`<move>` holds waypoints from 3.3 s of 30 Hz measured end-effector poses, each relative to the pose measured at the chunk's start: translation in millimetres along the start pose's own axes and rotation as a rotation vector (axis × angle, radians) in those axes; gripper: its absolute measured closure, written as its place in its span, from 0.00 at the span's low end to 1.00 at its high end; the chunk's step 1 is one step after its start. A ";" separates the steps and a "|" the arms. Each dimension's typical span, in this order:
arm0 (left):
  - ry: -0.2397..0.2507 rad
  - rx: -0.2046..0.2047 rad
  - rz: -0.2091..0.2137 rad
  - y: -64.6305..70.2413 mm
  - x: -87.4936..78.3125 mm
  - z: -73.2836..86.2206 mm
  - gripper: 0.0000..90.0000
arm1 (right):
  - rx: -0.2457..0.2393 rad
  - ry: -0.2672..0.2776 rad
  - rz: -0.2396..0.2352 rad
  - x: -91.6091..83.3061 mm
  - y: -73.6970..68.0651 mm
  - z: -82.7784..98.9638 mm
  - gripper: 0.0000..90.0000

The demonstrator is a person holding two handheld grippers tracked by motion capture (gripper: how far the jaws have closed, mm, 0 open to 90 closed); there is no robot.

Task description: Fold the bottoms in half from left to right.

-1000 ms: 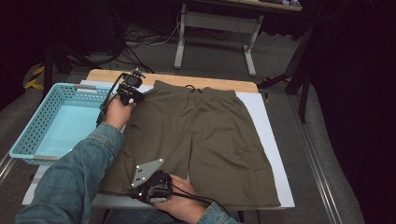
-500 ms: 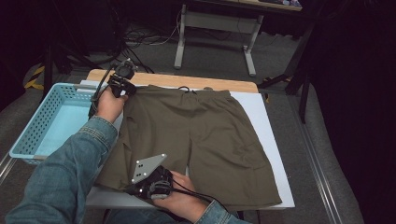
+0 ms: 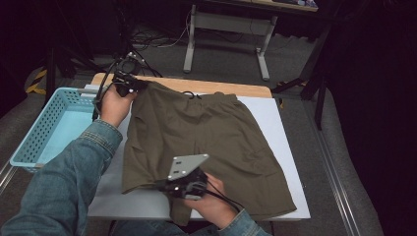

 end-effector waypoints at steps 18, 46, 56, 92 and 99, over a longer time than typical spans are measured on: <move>0.119 0.121 0.228 120.4 34.8 -32.6 0.98 | 0.276 0.044 0.370 -142.4 36.5 100.8 1.00; 0.220 0.148 0.369 142.7 20.0 25.9 0.29 | 0.340 -0.013 0.485 -140.1 63.3 108.2 0.53; 0.223 0.120 0.382 132.6 5.4 40.0 0.28 | 0.244 -0.146 0.373 -63.1 97.1 75.7 0.53; 0.127 0.199 0.405 136.9 -0.7 123.8 0.30 | 0.440 -0.145 0.495 -116.5 187.0 87.8 1.00; 0.069 0.200 0.449 145.7 8.7 138.7 0.34 | 0.506 -0.153 0.568 -146.0 210.1 110.0 1.00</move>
Point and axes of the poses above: each handheld gripper's, and its own axes: x roughly forward along the jaws, z roughly out of its underside, y roughly to its right, the point moved 7 cm from there along x, roughly forward along the jaws, and after that the axes turned 4 degrees about y, right-handed, at the moved point
